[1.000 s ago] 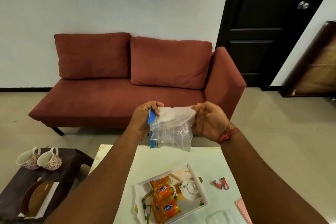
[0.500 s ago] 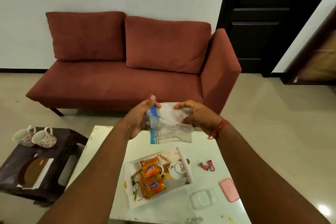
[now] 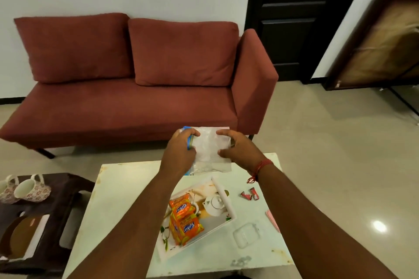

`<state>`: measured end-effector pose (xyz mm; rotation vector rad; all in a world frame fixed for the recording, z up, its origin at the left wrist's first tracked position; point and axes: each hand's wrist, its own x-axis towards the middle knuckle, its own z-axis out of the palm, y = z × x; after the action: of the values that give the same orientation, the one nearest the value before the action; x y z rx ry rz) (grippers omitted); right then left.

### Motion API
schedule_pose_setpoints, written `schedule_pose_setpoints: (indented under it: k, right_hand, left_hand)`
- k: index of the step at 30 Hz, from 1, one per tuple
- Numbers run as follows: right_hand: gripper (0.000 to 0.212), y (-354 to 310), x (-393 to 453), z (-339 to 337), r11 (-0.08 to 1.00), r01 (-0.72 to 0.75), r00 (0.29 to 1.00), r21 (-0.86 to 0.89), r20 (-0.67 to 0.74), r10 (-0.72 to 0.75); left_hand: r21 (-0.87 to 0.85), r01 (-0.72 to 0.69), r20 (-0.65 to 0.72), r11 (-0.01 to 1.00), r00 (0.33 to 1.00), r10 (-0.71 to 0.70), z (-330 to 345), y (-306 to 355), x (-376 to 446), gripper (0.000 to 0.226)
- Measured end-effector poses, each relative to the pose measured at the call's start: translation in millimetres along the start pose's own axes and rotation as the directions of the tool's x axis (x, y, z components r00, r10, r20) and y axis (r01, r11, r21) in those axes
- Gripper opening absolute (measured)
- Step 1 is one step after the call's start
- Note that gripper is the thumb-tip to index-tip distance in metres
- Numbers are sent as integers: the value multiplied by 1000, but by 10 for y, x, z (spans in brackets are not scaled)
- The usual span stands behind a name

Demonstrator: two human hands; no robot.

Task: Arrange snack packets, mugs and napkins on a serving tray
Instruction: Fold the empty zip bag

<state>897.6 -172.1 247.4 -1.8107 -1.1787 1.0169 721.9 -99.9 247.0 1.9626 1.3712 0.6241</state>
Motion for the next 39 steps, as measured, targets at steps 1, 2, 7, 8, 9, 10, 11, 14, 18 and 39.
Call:
schedule_pose_setpoints:
  k: [1,2,7,8,9,10,11,14,18,39]
  right_hand:
    - [61,10,-32,27,995,22,998,-94,-52,-27]
    - [64,9,-75,59,986,51,992,-161,-104,-68]
    - [78,56,-283,272,868,194,899,-458,-271,-344]
    - [79,86,-311,309,846,199,889,-494,-271,-368]
    - [83,135,-339,331,839,195,890,-509,-269,-369]
    - [87,182,-362,338,853,186,897,-489,-270,-350]
    - [90,236,-376,311,891,175,908,-419,-281,-310]
    - [86,393,-405,81,987,139,942,-77,-297,-156]
    - [80,733,-420,-478,976,31,971,215,-240,22]
    - [53,3924,-415,-2459,806,-585,800,-85,103,592]
  left_hand:
    - [16,-34,1,999,999,34,61,1,-20,49]
    - [18,-62,5,998,998,62,136,11,-51,50]
    - [-87,-125,71,988,989,131,446,167,-191,50]
    - [-107,-138,94,985,984,148,489,221,-210,51]
    - [-118,-149,120,982,979,163,538,280,-229,51]
    - [-127,-148,151,981,974,166,583,339,-237,51]
    - [-147,-136,186,980,969,162,638,400,-229,52]
    - [-242,-68,313,968,939,144,882,558,-150,53]
    - [-179,-174,305,968,926,223,1340,779,-69,65]
    - [627,-456,645,632,758,-94,4328,1082,-297,83]
